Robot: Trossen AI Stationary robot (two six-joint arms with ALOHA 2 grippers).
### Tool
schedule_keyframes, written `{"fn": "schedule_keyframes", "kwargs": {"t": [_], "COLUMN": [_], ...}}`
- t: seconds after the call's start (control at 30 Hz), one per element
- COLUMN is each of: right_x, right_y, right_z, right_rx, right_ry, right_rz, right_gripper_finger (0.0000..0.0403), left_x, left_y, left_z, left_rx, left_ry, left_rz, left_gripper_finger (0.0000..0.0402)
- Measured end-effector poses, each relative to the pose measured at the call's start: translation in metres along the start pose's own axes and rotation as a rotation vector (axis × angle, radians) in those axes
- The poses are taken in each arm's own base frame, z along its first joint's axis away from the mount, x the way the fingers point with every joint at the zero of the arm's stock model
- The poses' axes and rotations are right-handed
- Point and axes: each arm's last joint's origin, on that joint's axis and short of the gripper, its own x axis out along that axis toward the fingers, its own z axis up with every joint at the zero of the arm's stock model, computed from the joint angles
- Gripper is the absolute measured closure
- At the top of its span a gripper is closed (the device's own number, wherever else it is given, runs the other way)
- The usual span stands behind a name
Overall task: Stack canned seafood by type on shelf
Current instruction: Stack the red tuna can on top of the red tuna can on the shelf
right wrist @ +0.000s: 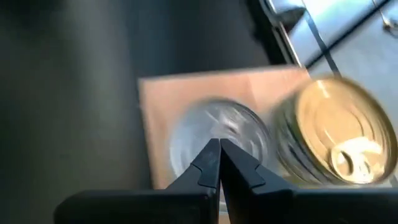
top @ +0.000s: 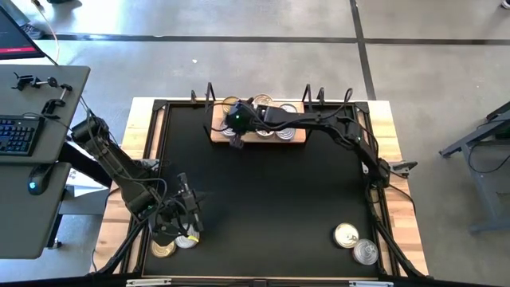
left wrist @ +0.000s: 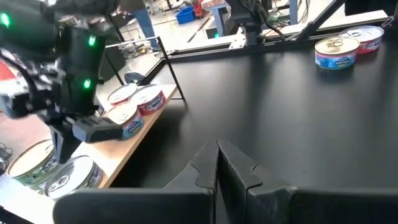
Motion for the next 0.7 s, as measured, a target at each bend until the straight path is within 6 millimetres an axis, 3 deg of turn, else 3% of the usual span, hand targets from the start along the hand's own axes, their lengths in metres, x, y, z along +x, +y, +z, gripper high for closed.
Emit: {"fn": "schedule_keyframes", "kwargs": {"t": [0.13, 0.3, 0.47, 0.57, 0.7], "right_x": [-0.015, -0.032, -0.074, -0.092, -0.099], "right_y": [0.034, 0.106, 0.168, 0.188, 0.201], "right_z": [0.01, 0.004, -0.012, -0.024, -0.059], "right_rx": [-0.045, -0.173, -0.34, -0.382, -0.374], "right_ry": [-0.024, 0.066, 0.231, 0.325, 0.448], "right_rz": [0.051, 0.169, 0.17, 0.08, -0.098], "right_gripper_finger": [0.0403, 0.0403, 0.0403, 0.0403, 0.0403], "left_x": [0.0, 0.002, 0.0, 0.0, 0.002], "left_y": [0.0, -0.007, -0.014, -0.015, -0.017], "left_z": [-0.002, -0.018, -0.037, -0.042, -0.044], "left_rx": [0.009, 0.031, 0.036, 0.034, 0.024], "left_ry": [0.014, 0.04, 0.073, 0.077, 0.08], "left_rz": [-0.008, -0.024, -0.06, -0.061, -0.053], "left_gripper_finger": [0.0402, 0.0402, 0.0402, 0.0402, 0.0402]}}
